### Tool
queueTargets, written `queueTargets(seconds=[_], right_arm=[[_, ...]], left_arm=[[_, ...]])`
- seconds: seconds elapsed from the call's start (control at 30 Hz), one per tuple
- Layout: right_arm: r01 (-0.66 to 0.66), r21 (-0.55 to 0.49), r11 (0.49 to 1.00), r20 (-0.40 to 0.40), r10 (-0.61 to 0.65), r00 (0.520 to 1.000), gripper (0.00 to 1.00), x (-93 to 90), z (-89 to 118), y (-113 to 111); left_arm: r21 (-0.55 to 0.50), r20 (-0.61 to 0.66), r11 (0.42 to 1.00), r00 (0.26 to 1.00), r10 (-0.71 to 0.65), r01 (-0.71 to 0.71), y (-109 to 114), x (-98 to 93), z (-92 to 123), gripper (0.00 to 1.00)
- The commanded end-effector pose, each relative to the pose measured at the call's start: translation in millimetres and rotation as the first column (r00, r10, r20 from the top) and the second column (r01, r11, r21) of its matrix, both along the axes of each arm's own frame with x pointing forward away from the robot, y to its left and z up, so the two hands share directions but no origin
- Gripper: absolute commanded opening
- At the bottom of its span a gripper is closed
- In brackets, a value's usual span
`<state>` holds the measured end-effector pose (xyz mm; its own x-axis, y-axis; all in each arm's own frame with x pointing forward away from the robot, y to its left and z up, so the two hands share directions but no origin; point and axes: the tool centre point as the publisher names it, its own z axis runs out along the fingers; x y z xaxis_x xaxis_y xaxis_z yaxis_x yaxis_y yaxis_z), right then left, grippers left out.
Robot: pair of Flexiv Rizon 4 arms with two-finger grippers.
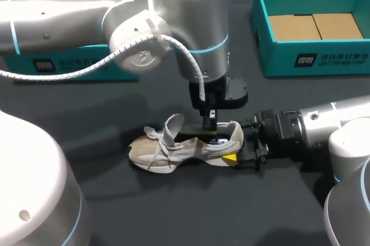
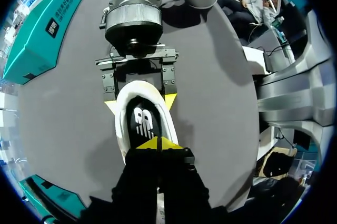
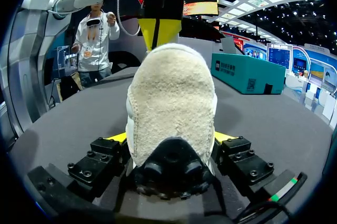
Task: Take the shoe out of the shoebox, open the shoe tongue, remove and reinsert the insole, then place the shoe into the shoebox
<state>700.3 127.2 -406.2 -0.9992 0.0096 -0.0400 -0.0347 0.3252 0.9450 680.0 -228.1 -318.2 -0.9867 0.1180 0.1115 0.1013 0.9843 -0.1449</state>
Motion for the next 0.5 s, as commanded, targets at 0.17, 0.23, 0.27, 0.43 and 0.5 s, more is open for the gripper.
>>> queueTargets(seconds=[0.17,0.23,0.27,0.43,0.5], right_arm=[[0.001,-0.003,1.000,0.001,-0.001,1.000,0.00,-0.7,1,0],[0.001,-0.003,1.000,0.001,-0.001,1.000,0.00,-0.7,1,0],[0.001,-0.003,1.000,0.001,-0.001,1.000,0.00,-0.7,1,0],[0.001,-0.003,1.000,0.001,-0.001,1.000,0.00,-0.7,1,0],[0.001,-0.003,1.000,0.001,-0.001,1.000,0.00,-0.7,1,0]], left_arm=[[0.022,-0.061,1.000,0.998,-0.004,0.005,-3,-0.5,-28,0.00],[0.034,-0.067,0.999,0.998,-0.006,0.008,-2,-3.2,-32,0.00],[0.038,-0.071,0.999,0.997,-0.008,0.011,-1,-4.2,-33,0.00],[0.076,-0.080,0.997,0.997,0.006,0.000,5,-5.7,-45,0.00],[0.088,-0.086,0.996,0.996,0.017,-0.009,8,-4.6,-49,0.00]])
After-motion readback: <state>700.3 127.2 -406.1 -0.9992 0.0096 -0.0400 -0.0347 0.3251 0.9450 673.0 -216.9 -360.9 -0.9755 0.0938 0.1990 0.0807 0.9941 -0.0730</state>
